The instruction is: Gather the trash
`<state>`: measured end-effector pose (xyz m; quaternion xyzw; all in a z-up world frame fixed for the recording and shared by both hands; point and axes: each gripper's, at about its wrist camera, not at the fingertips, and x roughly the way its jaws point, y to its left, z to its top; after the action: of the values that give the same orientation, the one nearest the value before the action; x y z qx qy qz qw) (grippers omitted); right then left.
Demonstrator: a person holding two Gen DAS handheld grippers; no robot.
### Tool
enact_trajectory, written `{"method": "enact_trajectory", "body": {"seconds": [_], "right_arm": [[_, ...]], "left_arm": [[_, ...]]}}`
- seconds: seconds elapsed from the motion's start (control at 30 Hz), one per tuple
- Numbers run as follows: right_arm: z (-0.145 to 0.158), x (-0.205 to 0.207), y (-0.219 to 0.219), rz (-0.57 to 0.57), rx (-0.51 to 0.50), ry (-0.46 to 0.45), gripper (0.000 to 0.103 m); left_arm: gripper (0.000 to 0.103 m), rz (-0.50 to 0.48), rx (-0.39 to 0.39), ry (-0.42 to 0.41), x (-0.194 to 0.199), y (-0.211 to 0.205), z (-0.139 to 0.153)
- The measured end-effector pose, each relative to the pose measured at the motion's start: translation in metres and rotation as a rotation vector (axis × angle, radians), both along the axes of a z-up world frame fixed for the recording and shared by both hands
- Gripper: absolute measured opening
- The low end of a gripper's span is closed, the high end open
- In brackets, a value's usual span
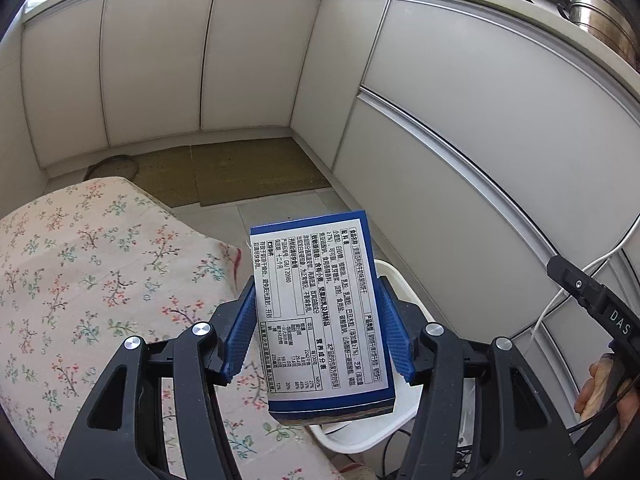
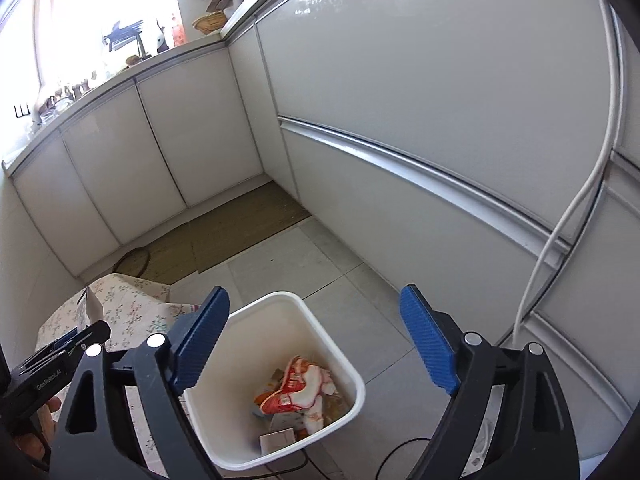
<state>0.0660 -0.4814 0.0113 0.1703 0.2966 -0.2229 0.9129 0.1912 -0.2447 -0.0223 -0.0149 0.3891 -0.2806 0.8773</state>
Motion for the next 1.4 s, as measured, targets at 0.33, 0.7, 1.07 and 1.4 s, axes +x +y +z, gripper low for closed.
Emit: {"method": "enact_trajectory", "body": {"seconds": [0.33,0.7,1.07,1.4], "right_arm": [[-0.008,-0.017,-0.023,-0.120,-0.065,0.080,0.092],[-0.013,-0.020,-0.026,-0.161,-0.076,0.106,0.093],[0.003,-0.044,0.024,-0.148,-0.124,0.040,0.096],[0.034,-0.112,0.124,-0.048,-0.177,-0.194,0.096]], "left_arm": [[0.055,-0.086,0.008,0.011,-0.013,-0.052,-0.003],[0.071,-0.105,0.026,0.001,-0.015,-0.068,0.002],[0.096,-0.031,0.087,-0.208,-0.062,-0.015,0.027],[0.096,0.087,0.111,-0.333,-0.125,0.086,0.055]]}}
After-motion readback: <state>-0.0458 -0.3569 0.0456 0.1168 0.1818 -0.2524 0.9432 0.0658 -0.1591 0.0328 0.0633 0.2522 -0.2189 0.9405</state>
